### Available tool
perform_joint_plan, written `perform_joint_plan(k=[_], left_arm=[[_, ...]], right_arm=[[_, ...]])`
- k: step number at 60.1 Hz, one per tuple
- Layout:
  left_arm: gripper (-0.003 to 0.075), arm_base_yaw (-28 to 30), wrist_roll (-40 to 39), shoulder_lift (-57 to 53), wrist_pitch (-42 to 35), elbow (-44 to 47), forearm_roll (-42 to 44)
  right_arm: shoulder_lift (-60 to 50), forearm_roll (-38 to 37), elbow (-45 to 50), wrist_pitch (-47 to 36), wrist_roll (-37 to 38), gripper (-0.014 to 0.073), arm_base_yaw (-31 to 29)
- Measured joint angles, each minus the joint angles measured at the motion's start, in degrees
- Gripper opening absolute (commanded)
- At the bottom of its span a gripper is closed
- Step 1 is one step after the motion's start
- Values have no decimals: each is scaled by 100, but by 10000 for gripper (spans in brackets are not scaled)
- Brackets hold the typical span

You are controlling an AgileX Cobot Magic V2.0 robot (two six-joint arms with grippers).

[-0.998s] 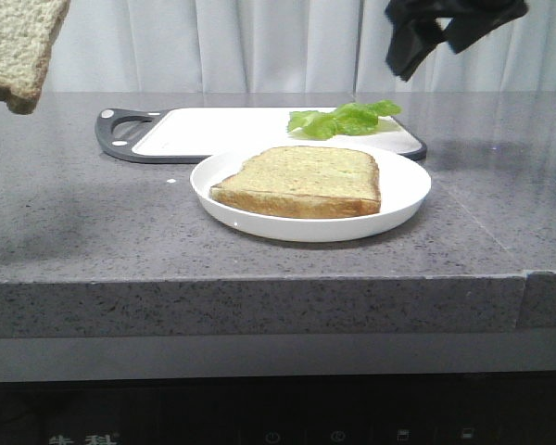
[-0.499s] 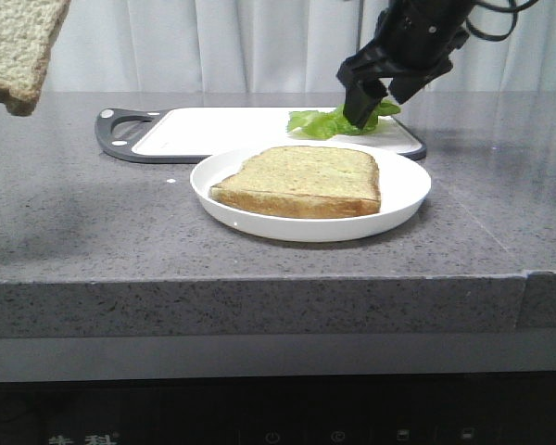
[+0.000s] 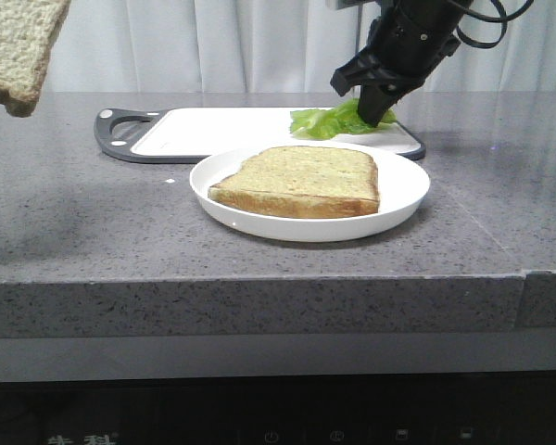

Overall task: Left arm grabs bread, right arm adds lettuce
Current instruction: 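Lower the right gripper onto the lettuce leaf and grasp it, then lift the lettuce and carry it over the bread on the plate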

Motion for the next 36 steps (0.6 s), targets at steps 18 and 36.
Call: perform_joint_plan(k=[18, 36], left_arm=[[-21, 0, 0, 0, 0, 0, -10], [-21, 0, 0, 0, 0, 0, -10]], right_arm=[[-322, 0, 0, 22, 0, -59, 0], [-1365, 295, 645, -321, -5, -59, 32]])
